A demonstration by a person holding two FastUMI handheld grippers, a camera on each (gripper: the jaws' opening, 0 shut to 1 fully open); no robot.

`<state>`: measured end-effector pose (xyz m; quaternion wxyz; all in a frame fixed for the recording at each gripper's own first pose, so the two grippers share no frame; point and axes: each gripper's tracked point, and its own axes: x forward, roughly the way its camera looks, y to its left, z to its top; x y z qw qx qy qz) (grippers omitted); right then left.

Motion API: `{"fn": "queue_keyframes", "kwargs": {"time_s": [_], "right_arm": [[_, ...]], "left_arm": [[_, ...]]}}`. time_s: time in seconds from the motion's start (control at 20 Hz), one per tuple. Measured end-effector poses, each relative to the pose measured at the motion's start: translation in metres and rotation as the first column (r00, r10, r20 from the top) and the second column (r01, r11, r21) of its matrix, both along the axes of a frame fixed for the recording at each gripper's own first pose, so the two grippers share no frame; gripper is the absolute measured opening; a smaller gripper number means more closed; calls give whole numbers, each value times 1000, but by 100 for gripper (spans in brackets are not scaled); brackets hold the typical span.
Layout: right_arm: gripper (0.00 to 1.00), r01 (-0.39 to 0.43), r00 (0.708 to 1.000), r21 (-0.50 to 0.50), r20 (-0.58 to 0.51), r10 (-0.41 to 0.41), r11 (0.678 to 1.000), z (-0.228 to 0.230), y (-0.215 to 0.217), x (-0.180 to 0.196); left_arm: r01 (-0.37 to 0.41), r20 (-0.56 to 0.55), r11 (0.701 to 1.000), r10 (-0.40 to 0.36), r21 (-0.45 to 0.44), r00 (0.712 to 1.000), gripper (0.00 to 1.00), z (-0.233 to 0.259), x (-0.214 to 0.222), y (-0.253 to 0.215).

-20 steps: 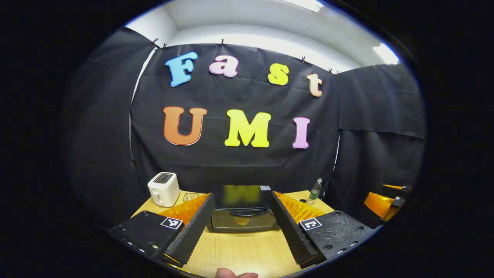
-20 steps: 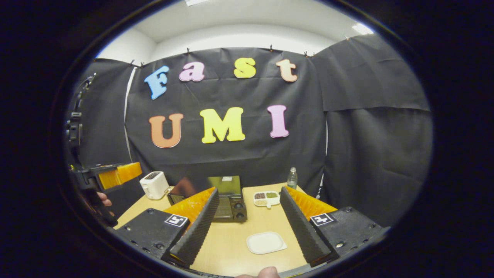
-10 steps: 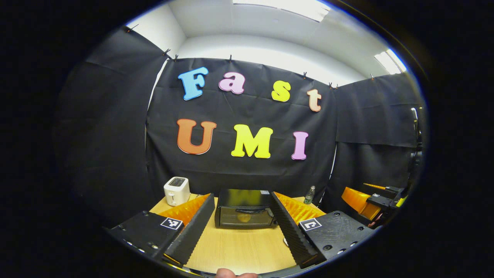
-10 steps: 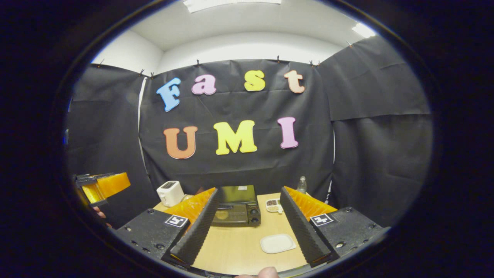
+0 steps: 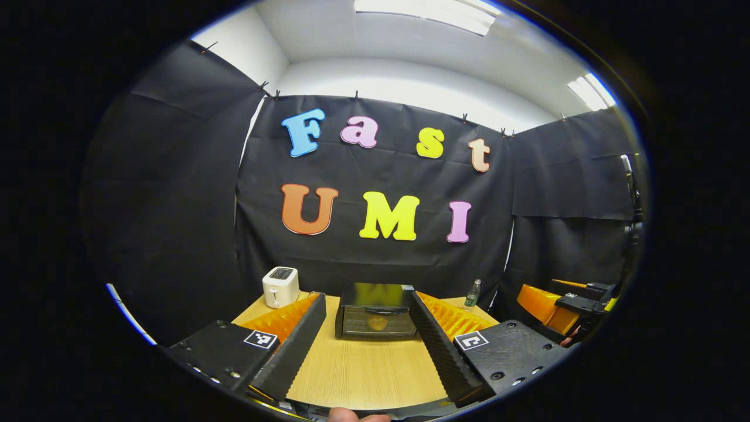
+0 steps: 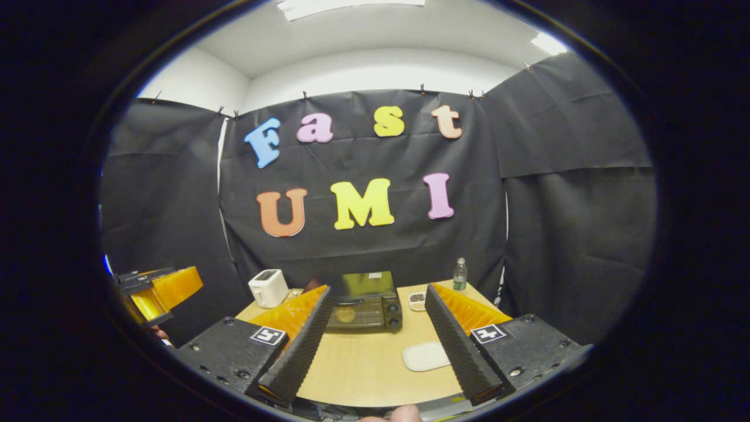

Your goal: Open the electric oven with the left hand, put the food in, and close the electric oven.

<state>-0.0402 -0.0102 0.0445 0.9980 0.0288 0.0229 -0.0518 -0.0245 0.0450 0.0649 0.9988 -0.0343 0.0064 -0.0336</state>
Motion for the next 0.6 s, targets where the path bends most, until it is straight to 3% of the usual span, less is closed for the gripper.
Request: {"fn": "queue_keyframes", "kwargs": {"time_s": [0.6], "right_arm": [[96,-9,1000,-7,7,9,1000,-3,7,2]], "left_arm": [[16,-22,1000,-16,0,1000,94,-16,-1,0]]}}
